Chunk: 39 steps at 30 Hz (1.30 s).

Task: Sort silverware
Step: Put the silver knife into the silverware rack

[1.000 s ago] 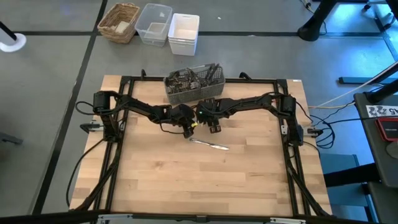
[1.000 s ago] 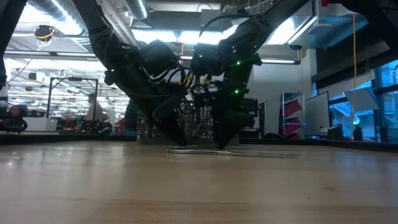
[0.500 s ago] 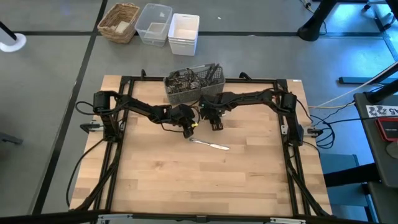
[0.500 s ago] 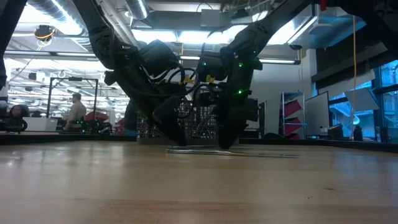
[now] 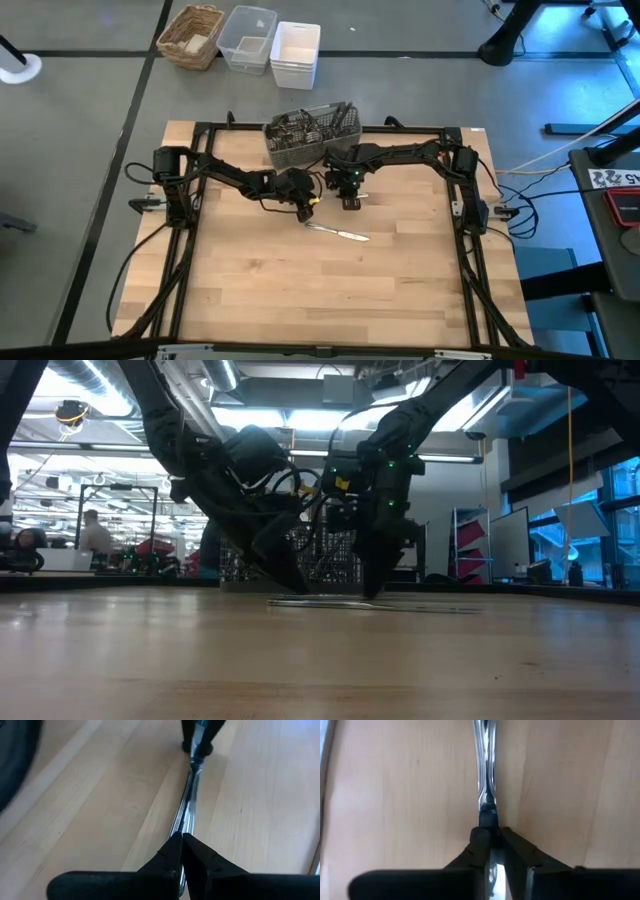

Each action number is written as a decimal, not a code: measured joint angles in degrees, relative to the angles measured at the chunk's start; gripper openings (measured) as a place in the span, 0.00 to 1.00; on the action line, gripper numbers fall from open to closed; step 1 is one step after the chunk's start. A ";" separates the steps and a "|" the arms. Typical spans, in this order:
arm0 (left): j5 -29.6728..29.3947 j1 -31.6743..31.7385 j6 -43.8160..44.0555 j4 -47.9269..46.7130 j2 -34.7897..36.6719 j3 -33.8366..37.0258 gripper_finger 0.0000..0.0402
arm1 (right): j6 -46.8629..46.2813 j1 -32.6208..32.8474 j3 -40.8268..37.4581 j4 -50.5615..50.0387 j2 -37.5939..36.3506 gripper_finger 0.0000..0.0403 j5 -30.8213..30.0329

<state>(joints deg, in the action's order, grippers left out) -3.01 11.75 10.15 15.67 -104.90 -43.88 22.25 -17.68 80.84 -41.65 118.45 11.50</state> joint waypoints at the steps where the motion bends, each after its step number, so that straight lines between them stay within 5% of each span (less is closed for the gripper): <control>1: 0.00 0.00 0.33 0.07 0.00 0.00 0.01 | -0.04 0.06 -0.01 -0.27 0.00 0.10 0.16; 12: -0.20 -1.40 -0.89 5.62 -0.09 0.09 0.02 | -4.54 0.07 -0.15 -0.30 0.07 0.01 1.26; 20: -0.61 -2.05 -0.01 5.68 -0.07 0.04 0.22 | -7.67 0.86 -0.28 2.21 0.13 0.02 2.18; 27: -1.22 -2.38 -11.18 5.83 0.02 -0.04 0.34 | -7.72 2.42 -0.26 3.98 0.20 0.03 2.07; 39: -2.50 -4.69 -22.24 -0.51 0.30 -0.24 0.31 | -9.98 2.74 -0.22 5.36 0.22 0.03 1.16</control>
<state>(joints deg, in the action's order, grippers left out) -5.51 7.06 -12.09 15.16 -104.60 -44.11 12.27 -14.94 80.62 -36.29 118.67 12.67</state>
